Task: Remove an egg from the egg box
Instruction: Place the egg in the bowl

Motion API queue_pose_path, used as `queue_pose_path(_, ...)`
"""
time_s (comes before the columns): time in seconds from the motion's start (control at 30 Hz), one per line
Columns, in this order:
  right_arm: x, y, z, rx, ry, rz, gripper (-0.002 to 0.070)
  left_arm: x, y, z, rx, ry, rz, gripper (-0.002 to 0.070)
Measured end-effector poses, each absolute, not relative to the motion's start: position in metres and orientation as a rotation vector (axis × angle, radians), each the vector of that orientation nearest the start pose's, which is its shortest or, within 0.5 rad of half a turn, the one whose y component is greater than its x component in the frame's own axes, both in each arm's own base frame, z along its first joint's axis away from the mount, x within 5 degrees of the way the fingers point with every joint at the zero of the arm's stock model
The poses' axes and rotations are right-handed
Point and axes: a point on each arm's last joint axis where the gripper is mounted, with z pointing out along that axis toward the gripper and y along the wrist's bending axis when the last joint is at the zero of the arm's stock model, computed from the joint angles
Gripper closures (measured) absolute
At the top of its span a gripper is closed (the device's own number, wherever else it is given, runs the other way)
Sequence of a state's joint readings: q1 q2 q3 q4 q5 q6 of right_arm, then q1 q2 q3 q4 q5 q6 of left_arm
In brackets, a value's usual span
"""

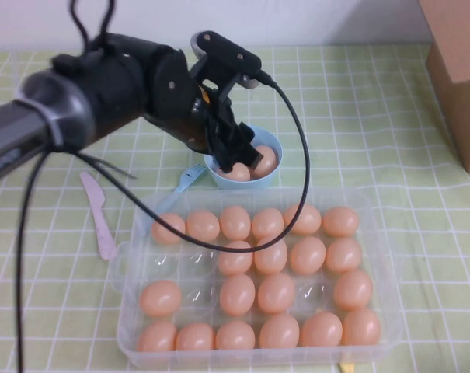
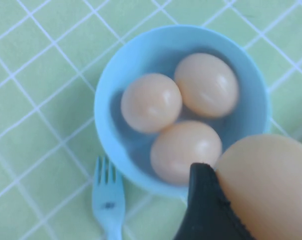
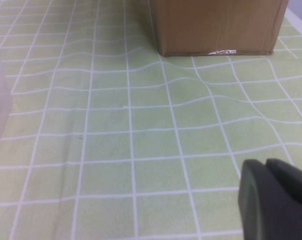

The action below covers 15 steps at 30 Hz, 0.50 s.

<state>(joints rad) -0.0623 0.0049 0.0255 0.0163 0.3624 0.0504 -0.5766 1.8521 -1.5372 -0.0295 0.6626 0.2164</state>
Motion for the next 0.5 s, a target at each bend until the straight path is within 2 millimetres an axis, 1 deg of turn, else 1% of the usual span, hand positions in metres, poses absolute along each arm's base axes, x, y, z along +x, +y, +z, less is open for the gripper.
queue_pose_path(0.1,0.054,-0.003,0.172,0.116,1.873,0.008,0.0694,0.372,-0.242,0.254,0.918,2.314,-0.206,0.0322)
queue_pose_path(0.23,0.054,-0.003,0.172,0.116,1.873,0.008,0.0694,0.392,-0.256,0.235,0.921,2.319,-0.223,0.0322)
queue_pose_path(0.37,0.054,-0.003,0.172,0.116,1.873,0.008,0.0694,0.405,-0.264,0.221,0.943,2.311,-0.219,0.0322)
queue_pose_path(0.4,0.054,-0.003,0.172,0.116,1.873,0.008,0.0694,0.407,-0.265,0.218,0.945,2.313,-0.219,0.0314)
queue_pose_path(0.43,0.054,-0.003,0.172,0.116,1.873,0.008,0.0694,0.409,-0.266,0.216,0.942,2.314,-0.221,0.0291)
queue_pose_path(0.47,0.054,-0.003,0.172,0.116,1.873,0.008,0.0694,0.41,-0.266,0.214,0.94,2.316,-0.22,0.026)
queue_pose_path(0.5,0.054,-0.003,0.172,0.116,1.873,0.008,0.0694,0.411,-0.266,0.211,0.941,2.324,-0.221,0.0202)
